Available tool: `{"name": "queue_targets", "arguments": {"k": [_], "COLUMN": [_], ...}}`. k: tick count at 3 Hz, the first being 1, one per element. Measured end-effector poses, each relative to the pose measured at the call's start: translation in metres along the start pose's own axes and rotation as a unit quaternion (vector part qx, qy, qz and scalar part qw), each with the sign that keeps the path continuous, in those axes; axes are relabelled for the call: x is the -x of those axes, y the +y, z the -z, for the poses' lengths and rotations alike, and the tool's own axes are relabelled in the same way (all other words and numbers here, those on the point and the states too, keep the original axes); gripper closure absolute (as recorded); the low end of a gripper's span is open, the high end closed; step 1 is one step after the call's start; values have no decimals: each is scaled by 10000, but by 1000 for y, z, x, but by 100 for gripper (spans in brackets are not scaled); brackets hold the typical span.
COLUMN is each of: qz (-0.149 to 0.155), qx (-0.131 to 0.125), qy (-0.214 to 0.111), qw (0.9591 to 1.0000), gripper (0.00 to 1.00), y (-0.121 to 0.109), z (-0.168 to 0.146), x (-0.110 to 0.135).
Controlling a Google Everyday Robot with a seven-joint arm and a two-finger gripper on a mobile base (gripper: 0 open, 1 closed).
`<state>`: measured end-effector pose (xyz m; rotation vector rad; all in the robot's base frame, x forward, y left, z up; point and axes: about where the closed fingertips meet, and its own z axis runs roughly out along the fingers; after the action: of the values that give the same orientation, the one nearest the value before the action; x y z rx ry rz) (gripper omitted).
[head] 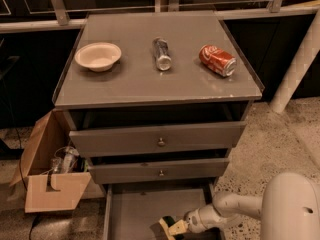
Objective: Place sponge into bottom drawer
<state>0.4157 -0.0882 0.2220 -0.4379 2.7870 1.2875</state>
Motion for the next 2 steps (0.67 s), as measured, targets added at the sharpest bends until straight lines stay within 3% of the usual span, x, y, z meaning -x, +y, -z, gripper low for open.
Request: {"name": "queue_targets", "arguments": {"k": [2], "qz": [-447], "qx": [-85], "qy": [-296], "qw": [9985], "gripper": [100], "y": [-18], "z": [-23], "x": [2]}}
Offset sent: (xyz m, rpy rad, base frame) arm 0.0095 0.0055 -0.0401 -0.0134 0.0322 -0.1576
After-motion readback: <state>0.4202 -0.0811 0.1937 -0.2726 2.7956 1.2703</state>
